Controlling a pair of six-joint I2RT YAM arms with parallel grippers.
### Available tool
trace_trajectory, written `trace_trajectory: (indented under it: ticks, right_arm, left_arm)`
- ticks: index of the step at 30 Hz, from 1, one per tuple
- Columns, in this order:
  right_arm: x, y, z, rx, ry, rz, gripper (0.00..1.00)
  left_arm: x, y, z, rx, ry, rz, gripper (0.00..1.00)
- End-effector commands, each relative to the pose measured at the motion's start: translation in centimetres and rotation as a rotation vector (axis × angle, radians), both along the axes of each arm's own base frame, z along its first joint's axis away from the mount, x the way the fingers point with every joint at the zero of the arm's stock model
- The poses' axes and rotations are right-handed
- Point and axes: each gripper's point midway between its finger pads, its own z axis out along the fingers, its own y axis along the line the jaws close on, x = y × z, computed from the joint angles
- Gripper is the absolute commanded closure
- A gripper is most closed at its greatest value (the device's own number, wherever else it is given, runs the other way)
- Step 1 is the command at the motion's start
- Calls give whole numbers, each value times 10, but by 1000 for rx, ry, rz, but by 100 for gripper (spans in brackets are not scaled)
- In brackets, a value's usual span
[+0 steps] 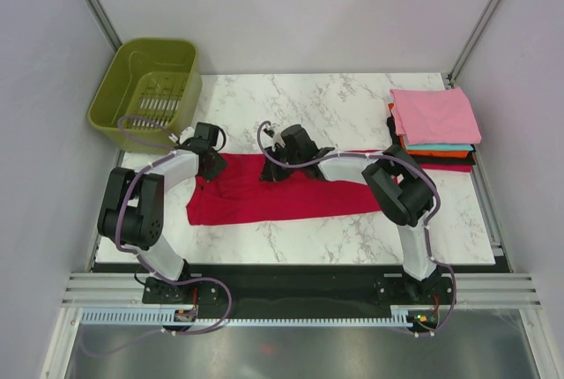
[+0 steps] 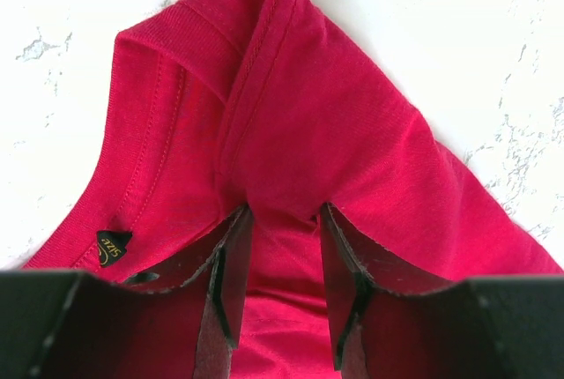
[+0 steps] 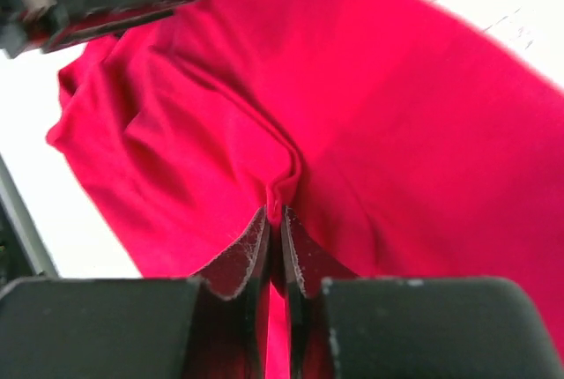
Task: Fold and stack the t-shirts
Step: Fold the tshirt
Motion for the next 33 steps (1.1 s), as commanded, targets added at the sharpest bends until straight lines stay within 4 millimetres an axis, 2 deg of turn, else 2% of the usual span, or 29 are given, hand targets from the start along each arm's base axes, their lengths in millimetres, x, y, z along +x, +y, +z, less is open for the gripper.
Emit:
trace_trajectory:
  ticks: [1,3,4,9,10,12,13,14,18,19,24,26,28,29,30,32,33]
  right_arm:
    - [-14,3,31,92,-22,34,84]
    - [-21,2,35,112,-12,41,77]
    - [-28,-5,27,100,6,41,70]
    - [-49,-16,23,111,46,45,67]
    - [-55,-21,16,104,62,43,65]
    - [-59,-25,20,109,60,37,56]
    - [-62,-29,18,104,59,33,55]
    - [-62,-29,25,114,41,33,53]
    - [-52,-26,43,122,-5,25,44]
    - [-48,-22,51,134,-20,30,43]
    - [-32,-7,66,161,-59,36,35]
    - [-27,-1,63,165,-48,40,34]
    - [-19,9,70,187,-57,49,33]
    - [-17,13,63,190,-41,52,33]
    - [-11,19,70,208,-55,54,33]
    - [-7,27,60,215,-37,62,33]
    - [-4,35,66,242,-27,72,33]
  left_arm:
    - [-27,13,-20,41,110,41,56]
    - [-27,13,-18,44,105,43,55]
    - [-27,14,-17,48,104,45,56]
    - [-27,16,-14,56,96,50,56]
    - [-27,17,-14,61,93,52,56]
    - [-28,18,-13,66,92,54,56]
    - [-28,19,-13,67,93,55,56]
    - [-28,19,-12,68,90,56,56]
    - [-28,18,-10,67,84,50,56]
    - [-27,18,-9,65,79,51,56]
    - [-28,17,-5,62,70,44,56]
    - [-27,17,-4,60,66,44,56]
    - [-27,16,-3,58,65,41,56]
    - [-27,16,-4,57,67,42,56]
    - [-27,16,-4,56,69,40,56]
    - [-26,16,-4,55,66,40,56]
    - [-27,16,-4,56,68,39,56]
